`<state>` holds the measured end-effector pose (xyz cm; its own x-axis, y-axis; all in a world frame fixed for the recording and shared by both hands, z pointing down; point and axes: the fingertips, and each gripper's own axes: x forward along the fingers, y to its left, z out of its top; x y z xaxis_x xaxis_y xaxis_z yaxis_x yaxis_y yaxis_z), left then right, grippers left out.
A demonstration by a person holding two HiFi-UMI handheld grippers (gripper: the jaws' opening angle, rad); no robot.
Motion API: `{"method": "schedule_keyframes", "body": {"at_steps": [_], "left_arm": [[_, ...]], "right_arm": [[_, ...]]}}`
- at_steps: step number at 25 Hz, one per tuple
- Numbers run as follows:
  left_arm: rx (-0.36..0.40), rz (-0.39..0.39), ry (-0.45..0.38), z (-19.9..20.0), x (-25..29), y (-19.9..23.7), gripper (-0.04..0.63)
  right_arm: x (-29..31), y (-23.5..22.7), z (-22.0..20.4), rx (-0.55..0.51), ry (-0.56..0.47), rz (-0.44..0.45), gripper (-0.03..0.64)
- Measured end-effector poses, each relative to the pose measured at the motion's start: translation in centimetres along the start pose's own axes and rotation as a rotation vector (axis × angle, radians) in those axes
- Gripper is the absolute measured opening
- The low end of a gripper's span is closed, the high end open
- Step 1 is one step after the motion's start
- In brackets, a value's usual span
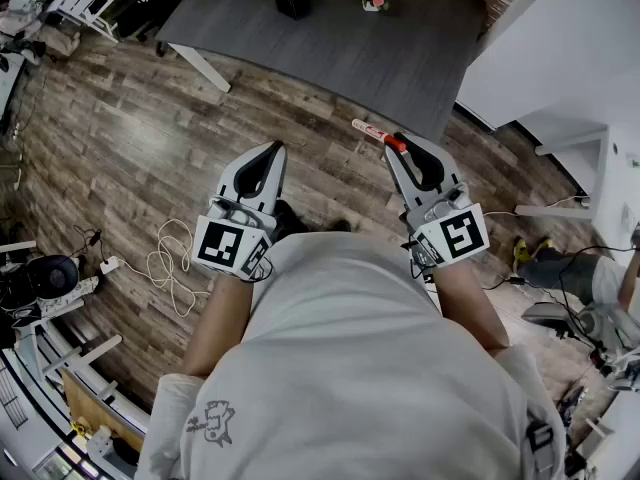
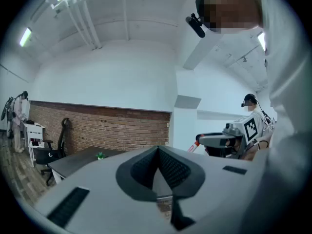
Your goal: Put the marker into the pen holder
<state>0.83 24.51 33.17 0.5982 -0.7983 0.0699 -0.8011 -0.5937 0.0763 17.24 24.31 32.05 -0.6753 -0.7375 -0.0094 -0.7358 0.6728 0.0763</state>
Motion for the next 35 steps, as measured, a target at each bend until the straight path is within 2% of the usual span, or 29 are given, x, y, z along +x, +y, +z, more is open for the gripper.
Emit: {"method": "schedule_keyframes", "body": {"at_steps": [21,29,35], "left_arm": [[-0.018,-0.004,0.001,-0.4,0.5,3.4,0.011],[-0.039,-0.006,0.0,-0.6,0.4,7.7,0.011],[-0.037,-0.019,0.007,-0.7,-0.3,12.8,0.011]], "right_arm": [[3.1,-0.2,-0.4,0.005,0.014,-0.014,0.072],[6.9,0.5,-0.3,-0.006,0.025,-0.03,0.072],[11.9,2.2,-0.2,-0.012,0.034,-0.048,0.072]]}}
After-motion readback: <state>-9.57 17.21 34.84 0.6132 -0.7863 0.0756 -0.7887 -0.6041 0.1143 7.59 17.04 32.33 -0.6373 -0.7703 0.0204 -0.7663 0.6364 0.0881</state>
